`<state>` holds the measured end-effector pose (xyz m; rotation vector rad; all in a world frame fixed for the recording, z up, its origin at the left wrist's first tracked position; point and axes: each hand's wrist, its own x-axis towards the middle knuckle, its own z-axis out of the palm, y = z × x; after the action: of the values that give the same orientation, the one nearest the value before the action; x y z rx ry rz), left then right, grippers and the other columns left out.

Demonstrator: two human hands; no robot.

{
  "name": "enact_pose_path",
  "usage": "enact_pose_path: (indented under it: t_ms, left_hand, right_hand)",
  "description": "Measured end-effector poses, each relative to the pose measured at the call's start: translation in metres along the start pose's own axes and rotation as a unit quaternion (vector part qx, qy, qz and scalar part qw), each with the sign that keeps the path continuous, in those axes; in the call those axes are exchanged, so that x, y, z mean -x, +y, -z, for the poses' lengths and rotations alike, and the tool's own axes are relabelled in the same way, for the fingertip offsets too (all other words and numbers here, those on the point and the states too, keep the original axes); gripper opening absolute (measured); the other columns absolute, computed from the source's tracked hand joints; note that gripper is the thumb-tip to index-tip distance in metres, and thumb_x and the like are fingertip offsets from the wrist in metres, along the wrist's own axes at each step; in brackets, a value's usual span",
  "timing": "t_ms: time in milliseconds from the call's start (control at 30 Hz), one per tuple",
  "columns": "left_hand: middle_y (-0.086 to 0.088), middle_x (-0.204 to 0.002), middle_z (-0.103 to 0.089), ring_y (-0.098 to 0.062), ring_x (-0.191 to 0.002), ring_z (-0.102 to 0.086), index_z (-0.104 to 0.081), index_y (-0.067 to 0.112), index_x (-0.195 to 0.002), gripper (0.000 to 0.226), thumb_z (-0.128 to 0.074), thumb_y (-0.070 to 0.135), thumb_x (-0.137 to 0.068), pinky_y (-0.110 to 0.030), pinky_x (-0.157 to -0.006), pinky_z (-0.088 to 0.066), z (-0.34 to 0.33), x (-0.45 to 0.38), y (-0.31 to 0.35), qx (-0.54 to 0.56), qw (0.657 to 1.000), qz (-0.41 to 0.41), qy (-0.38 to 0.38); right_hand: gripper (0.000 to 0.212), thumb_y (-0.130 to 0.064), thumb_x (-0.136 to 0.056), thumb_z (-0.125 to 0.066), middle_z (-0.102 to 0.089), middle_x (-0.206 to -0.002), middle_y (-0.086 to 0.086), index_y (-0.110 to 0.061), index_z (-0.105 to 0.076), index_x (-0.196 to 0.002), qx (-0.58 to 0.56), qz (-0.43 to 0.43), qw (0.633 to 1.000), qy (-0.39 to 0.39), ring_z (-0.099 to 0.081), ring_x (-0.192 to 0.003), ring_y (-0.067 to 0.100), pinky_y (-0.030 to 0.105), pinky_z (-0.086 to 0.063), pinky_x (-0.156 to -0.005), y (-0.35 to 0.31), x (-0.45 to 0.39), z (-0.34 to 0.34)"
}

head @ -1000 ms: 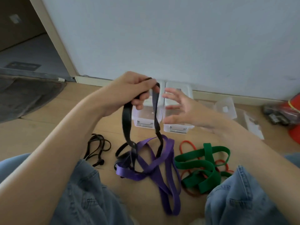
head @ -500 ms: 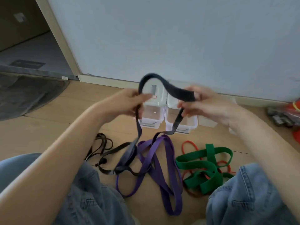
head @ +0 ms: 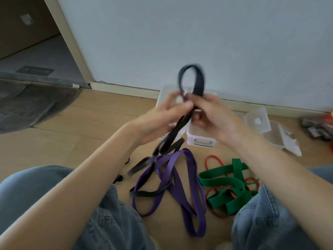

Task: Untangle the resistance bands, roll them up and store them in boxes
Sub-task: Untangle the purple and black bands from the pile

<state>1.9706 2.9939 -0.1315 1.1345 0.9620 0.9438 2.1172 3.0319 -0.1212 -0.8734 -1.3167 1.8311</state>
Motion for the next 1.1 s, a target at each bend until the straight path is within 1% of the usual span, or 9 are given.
enact_pose_path:
  t_ms: [133, 267, 400, 500, 533, 667, 800, 867, 1100]
  left_hand:
    - [0.005, -0.094, -0.069, -0.008, -0.09, -0.065, -0.056, 0.021, -0.114, 0.038, -0.072, 0.017, -0.079, -0.022, -0.083, -0.052, -0.007, 0.002, -0.056, -0.299, 0.941, 0.115, -0.107]
    - [-0.008, -0.099, -0.066, -0.024, -0.095, -0.063, -0.055, 0.006, -0.112, 0.026, -0.059, 0.009, -0.086, -0.03, -0.083, -0.049, 0.024, 0.002, -0.062, -0.496, 0.848, 0.187, -0.011]
    - [0.002, -0.077, -0.061, -0.01, -0.066, -0.057, -0.044, 0.018, -0.115, 0.027, -0.057, 0.019, -0.091, -0.021, -0.06, -0.046, 0.049, 0.007, -0.004, -0.386, 0.912, 0.094, 0.1]
    - [0.01, -0.067, -0.059, 0.0, -0.057, -0.051, -0.053, 0.026, -0.109, 0.019, -0.057, 0.029, -0.09, -0.019, -0.058, -0.041, 0.048, 0.016, 0.03, -0.369, 0.92, -0.021, 0.128]
    - [0.01, -0.064, -0.06, 0.002, -0.055, -0.051, -0.053, 0.027, -0.104, 0.015, -0.057, 0.031, -0.09, -0.017, -0.055, -0.04, 0.043, 0.018, 0.034, -0.404, 0.908, -0.026, 0.103]
    - [0.002, -0.082, -0.067, -0.003, -0.06, -0.055, -0.042, 0.029, -0.098, 0.019, -0.058, 0.033, -0.089, -0.015, -0.053, -0.041, 0.008, 0.011, 0.019, -0.498, 0.866, 0.008, -0.047]
    - [0.015, -0.072, -0.069, 0.003, -0.06, -0.058, -0.039, 0.024, -0.108, 0.036, -0.066, 0.026, -0.084, -0.01, -0.052, -0.045, 0.014, 0.009, 0.017, -0.431, 0.902, -0.004, -0.027]
    - [0.007, -0.074, -0.067, 0.003, -0.067, -0.06, -0.045, 0.021, -0.107, 0.034, -0.068, 0.018, -0.082, -0.01, -0.062, -0.048, 0.017, 0.007, 0.002, -0.413, 0.91, 0.014, -0.031]
    - [-0.01, -0.097, -0.064, -0.019, -0.094, -0.061, -0.058, 0.005, -0.1, 0.014, -0.057, 0.014, -0.089, -0.029, -0.088, -0.047, 0.019, -0.004, -0.043, -0.345, 0.931, 0.109, -0.039]
  right_hand:
    - [0.025, -0.009, -0.097, -0.042, -0.059, -0.057, 0.001, -0.009, -0.056, -0.076, -0.156, 0.061, 0.984, 0.062, -0.052, -0.047, 0.008, 0.015, -0.042, -0.041, -0.026, -0.002, 0.021]
    - [0.019, -0.005, -0.097, -0.043, -0.059, -0.069, 0.006, -0.007, -0.052, -0.081, -0.155, 0.113, 0.97, 0.151, -0.058, -0.064, 0.014, 0.023, -0.055, -0.063, -0.024, -0.005, 0.05]
    - [0.02, 0.002, -0.092, -0.048, -0.055, -0.097, 0.01, -0.007, -0.05, -0.11, 0.228, -0.024, 0.968, 0.103, -0.058, -0.083, 0.017, 0.035, -0.053, -0.086, 0.007, -0.003, 0.07]
    - [0.069, -0.009, -0.087, -0.057, -0.048, -0.128, 0.004, -0.021, -0.022, -0.146, 0.573, -0.153, 0.803, -0.062, -0.053, -0.103, 0.014, 0.025, -0.042, -0.086, 0.023, 0.007, 0.078]
    - [0.079, -0.017, -0.086, -0.061, -0.036, -0.143, -0.001, -0.024, -0.014, -0.149, 0.588, -0.137, 0.794, -0.073, -0.047, -0.119, 0.013, 0.024, -0.038, -0.093, 0.023, 0.008, 0.076]
    - [0.095, -0.042, -0.071, -0.077, -0.027, -0.143, -0.03, -0.038, -0.019, -0.146, 0.412, -0.059, 0.896, -0.154, -0.028, -0.134, -0.004, 0.021, -0.029, -0.107, 0.023, 0.011, 0.039]
    - [0.014, -0.014, -0.085, -0.065, -0.07, -0.088, -0.01, -0.018, -0.066, -0.098, 0.297, -0.009, 0.945, -0.134, -0.065, -0.088, 0.002, 0.028, -0.05, -0.091, 0.024, 0.007, 0.019]
    - [0.012, -0.004, -0.086, -0.06, -0.067, -0.073, -0.006, -0.014, -0.066, -0.089, 0.193, -0.006, 0.975, -0.11, -0.064, -0.076, 0.008, 0.026, -0.052, -0.079, 0.012, 0.004, 0.022]
    - [0.023, 0.004, -0.086, -0.046, -0.042, -0.057, 0.001, -0.009, -0.055, -0.07, -0.144, 0.082, 0.986, -0.033, -0.053, -0.062, 0.014, 0.035, -0.054, -0.073, -0.013, 0.003, 0.032]
